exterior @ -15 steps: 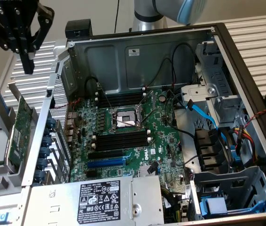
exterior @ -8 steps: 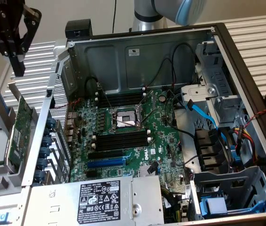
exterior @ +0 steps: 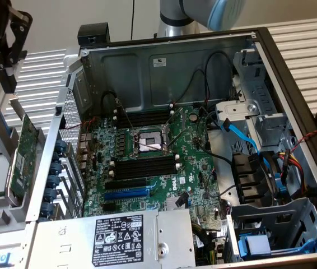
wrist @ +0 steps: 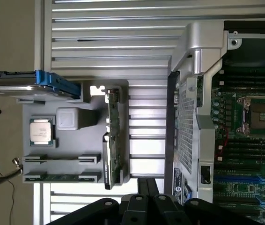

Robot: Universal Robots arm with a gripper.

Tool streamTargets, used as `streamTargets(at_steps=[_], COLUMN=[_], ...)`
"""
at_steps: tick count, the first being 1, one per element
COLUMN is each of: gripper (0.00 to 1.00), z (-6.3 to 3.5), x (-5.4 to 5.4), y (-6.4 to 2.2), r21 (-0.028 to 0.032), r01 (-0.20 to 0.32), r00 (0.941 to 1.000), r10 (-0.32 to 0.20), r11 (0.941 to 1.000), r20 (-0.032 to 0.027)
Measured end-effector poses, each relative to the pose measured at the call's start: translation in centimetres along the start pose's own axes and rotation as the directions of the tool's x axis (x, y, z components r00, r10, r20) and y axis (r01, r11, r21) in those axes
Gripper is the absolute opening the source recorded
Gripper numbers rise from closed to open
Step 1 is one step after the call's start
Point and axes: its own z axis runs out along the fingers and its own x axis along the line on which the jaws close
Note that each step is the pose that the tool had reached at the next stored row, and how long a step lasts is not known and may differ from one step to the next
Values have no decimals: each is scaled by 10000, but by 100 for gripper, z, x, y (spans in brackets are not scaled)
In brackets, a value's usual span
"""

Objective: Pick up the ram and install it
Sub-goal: 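Reach for the ram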

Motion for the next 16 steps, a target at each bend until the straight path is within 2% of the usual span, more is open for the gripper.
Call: streamTargets(at_steps=[8, 16], gripper=[10, 10], z=[11, 15], x=[299, 441], y=[-15, -21], r21=[-2, -5], r01=[0, 0], r00=[10000, 10000], r10=[0, 0], r11=[10000, 10000], r20=[7, 7])
